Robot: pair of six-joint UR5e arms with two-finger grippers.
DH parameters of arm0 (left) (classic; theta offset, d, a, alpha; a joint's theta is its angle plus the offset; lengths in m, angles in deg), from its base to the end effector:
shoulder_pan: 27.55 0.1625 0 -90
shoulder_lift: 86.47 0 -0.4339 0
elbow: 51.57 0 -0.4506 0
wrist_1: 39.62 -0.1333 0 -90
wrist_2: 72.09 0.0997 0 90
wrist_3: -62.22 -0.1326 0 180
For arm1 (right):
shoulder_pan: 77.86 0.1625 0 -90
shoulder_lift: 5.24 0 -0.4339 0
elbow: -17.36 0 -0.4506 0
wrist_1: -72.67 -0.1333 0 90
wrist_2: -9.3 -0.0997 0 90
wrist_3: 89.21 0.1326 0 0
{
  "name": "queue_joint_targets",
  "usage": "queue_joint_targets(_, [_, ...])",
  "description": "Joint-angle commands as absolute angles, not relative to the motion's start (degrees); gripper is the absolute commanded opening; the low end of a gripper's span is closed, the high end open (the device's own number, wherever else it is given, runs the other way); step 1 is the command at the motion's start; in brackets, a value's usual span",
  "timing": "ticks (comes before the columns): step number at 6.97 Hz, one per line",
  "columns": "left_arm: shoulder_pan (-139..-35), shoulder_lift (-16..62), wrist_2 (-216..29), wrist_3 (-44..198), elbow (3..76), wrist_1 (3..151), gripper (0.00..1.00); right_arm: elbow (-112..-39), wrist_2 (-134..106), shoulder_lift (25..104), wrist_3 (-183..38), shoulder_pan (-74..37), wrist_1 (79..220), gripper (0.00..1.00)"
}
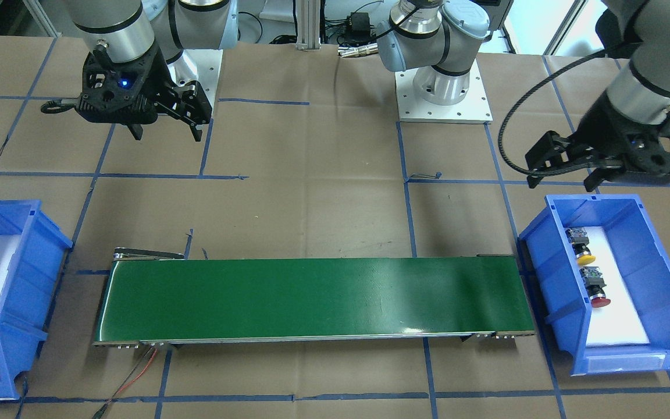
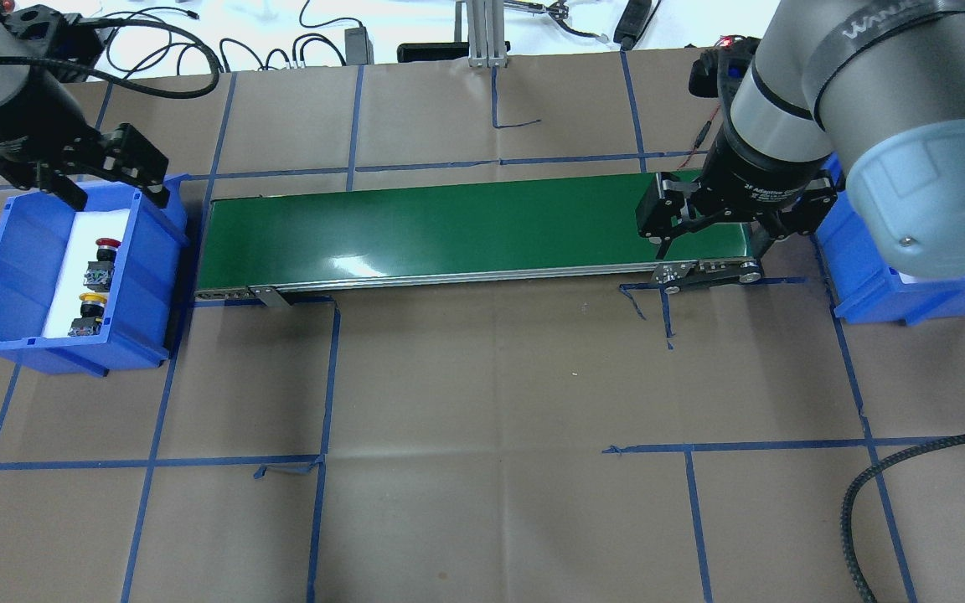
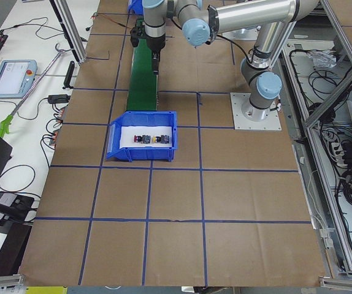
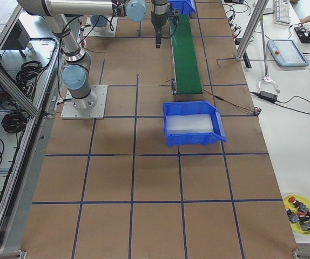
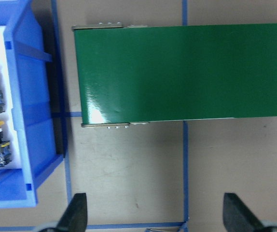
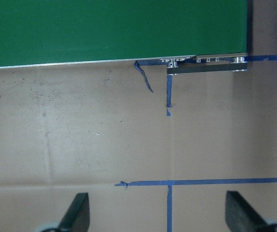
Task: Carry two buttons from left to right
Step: 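Move the left gripper over the buttons in the nearby blue bin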
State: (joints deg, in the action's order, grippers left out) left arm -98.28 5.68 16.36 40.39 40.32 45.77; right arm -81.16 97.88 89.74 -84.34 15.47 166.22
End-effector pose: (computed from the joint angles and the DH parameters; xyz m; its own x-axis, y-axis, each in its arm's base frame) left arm 0.0578 -0.5802 0.4328 -0.9988 0.0450 0.0214 0.0446 0.9988 -0.0193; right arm 0.1661 -0.5030 0.4344 -0.9993 0.0269 -0.0247 0.0268 0.9996 0.0019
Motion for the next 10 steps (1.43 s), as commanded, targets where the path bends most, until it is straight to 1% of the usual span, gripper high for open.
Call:
queue_joint_targets(1, [-88.8, 6.4, 16.7, 28.7, 40.7, 45.7, 1.00, -79.4, 99.4, 91.2, -84.6, 15.4, 166.0, 1.00])
queue_joint_targets(3, [-82.3, 7.1, 16.8, 23.6, 42.3, 44.2, 0.99, -78.6, 100.4, 91.1, -84.8, 15.5, 166.2, 1.00])
queue_joint_targets(5, [-79.8, 9.1, 16.4, 21.2, 45.4, 39.0, 0.99, -78.7, 100.2, 90.9, -84.9, 15.5, 166.3, 1.00])
queue_joint_targets(6, [-79.7, 10.0, 16.5, 21.0, 47.8, 34.8, 0.99, -78.9, 100.2, 90.9, -84.9, 15.5, 166.2, 1.00])
queue_joint_targets(8, [-79.5, 12.4, 16.8, 21.0, 55.1, 22.5, 0.99, -78.9, 100.2, 90.7, -84.9, 15.5, 166.3, 1.00])
queue_joint_targets(10, [-79.6, 14.7, 16.3, 21.2, 59.9, 14.1, 0.99, -78.9, 100.1, 90.7, -84.8, 15.5, 166.3, 1.00])
